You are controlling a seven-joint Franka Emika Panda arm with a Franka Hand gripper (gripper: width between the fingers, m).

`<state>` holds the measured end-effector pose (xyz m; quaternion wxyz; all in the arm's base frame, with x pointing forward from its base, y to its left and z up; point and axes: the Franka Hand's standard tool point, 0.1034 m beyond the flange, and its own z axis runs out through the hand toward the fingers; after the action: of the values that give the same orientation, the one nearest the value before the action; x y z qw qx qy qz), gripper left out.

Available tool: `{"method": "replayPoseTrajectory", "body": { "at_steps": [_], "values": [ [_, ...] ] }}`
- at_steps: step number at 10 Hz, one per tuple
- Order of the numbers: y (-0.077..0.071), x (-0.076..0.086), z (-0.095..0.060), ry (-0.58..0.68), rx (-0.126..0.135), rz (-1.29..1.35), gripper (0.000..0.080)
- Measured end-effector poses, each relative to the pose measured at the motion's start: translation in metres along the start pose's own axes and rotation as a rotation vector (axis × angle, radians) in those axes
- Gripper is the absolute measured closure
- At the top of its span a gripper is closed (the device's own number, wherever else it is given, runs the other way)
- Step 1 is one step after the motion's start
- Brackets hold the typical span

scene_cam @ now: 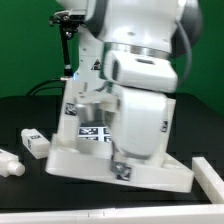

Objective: Assemble desk

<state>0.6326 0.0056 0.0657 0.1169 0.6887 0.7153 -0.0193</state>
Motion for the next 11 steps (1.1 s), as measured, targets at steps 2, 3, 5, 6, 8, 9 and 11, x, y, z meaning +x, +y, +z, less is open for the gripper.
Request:
{"method": "replayPoseTrajectory", "body": {
  "at_steps": [2, 3, 5, 6, 8, 9, 11],
  "values": [
    [0.032, 0.022, 0.002, 0.007, -0.03, 0.061, 0.0742],
    [0.032, 0.019, 0.005, 0.006, -0.035, 0.07, 0.0742],
    [0.031, 0.019, 0.007, 0.006, -0.031, 0.072, 0.0742],
    [0.03, 0.018, 0.007, 0.005, -0.03, 0.073, 0.0742],
    [0.028, 0.018, 0.009, 0.005, -0.028, 0.078, 0.0742],
    [0.017, 0.018, 0.015, 0.006, -0.015, 0.078, 0.0742],
    [-0.008, 0.009, 0.026, 0.009, 0.009, 0.078, 0.0742]
  ]
}}
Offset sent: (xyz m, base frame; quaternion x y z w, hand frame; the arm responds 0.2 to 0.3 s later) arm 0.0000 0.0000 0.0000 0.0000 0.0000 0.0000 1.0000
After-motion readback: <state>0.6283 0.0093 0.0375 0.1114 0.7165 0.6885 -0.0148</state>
